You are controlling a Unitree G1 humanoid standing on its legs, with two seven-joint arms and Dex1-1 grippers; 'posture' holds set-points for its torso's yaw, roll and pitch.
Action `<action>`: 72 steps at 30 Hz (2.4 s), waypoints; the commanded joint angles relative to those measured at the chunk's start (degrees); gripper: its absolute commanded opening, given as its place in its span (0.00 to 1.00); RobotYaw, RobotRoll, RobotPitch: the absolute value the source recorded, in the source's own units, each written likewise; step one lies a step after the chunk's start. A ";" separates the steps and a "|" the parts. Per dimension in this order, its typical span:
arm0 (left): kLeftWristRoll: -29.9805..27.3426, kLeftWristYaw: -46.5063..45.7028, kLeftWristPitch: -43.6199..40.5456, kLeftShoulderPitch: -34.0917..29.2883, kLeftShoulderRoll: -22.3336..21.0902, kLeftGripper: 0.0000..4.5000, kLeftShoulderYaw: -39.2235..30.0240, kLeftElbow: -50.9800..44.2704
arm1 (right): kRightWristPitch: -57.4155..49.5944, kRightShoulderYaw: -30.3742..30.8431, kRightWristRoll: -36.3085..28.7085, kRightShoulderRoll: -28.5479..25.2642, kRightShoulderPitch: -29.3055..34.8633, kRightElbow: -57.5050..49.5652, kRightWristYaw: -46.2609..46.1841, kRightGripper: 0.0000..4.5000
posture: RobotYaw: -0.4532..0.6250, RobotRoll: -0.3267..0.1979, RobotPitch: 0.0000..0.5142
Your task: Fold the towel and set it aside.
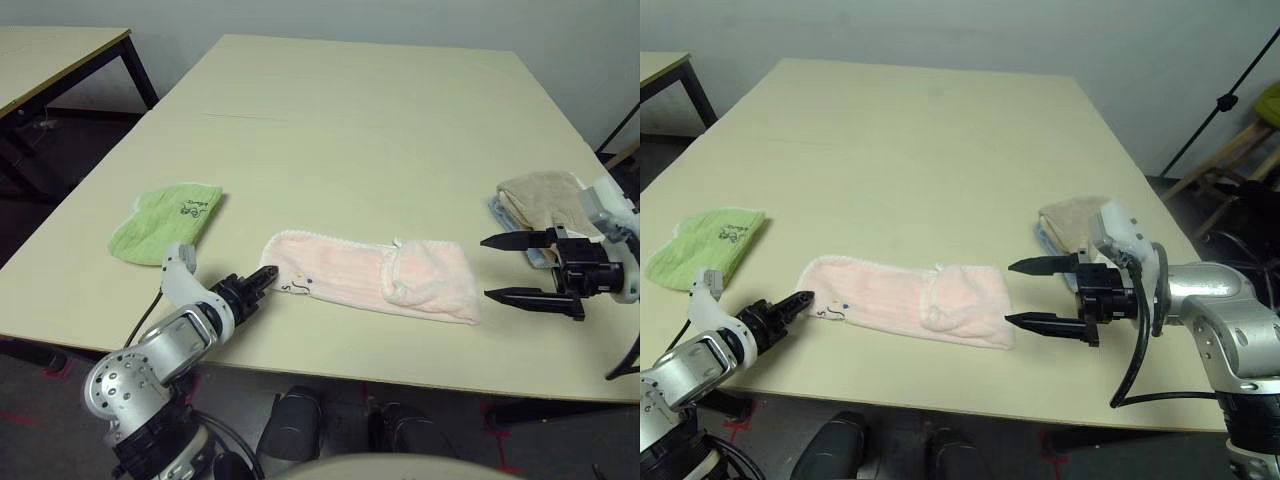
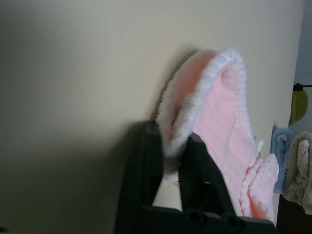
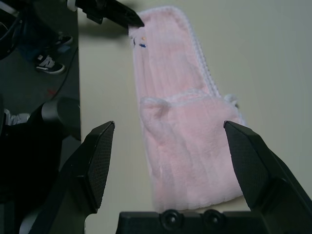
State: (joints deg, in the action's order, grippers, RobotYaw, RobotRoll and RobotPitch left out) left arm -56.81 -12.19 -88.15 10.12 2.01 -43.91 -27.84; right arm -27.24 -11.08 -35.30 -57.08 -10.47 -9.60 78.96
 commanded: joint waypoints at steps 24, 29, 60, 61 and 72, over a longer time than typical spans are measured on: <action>-39.41 -10.19 12.64 -0.59 -21.76 0.01 4.59 6.47 | 0.57 5.11 2.61 -0.17 -5.78 5.16 3.14 1.00 | 0.61 0.62 0.22; -52.52 -12.59 21.60 1.48 -30.45 0.01 19.81 6.25 | -0.62 3.85 2.00 -1.83 -4.10 4.47 3.58 1.00 | 0.58 0.62 0.22; -10.76 33.02 17.65 25.99 -24.86 0.01 59.38 24.07 | -5.33 -4.24 -1.00 -4.41 5.85 -2.33 -0.05 1.00 | 0.49 0.62 0.24; -9.96 34.24 17.21 26.09 -24.62 0.01 59.69 23.81 | -5.17 -4.08 -0.92 -4.34 5.80 -2.11 0.05 1.00 | 0.49 0.62 0.24; -3.93 39.44 13.84 25.54 -22.04 0.01 59.22 20.93 | -3.11 -2.03 -0.11 -3.14 4.89 -0.31 0.48 1.00 | 0.50 0.62 0.24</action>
State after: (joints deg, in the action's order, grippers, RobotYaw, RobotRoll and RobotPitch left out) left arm -62.02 26.58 -73.55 35.85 -20.37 14.92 -5.50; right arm -30.86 -14.21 -35.66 -60.66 -5.31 -10.20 79.38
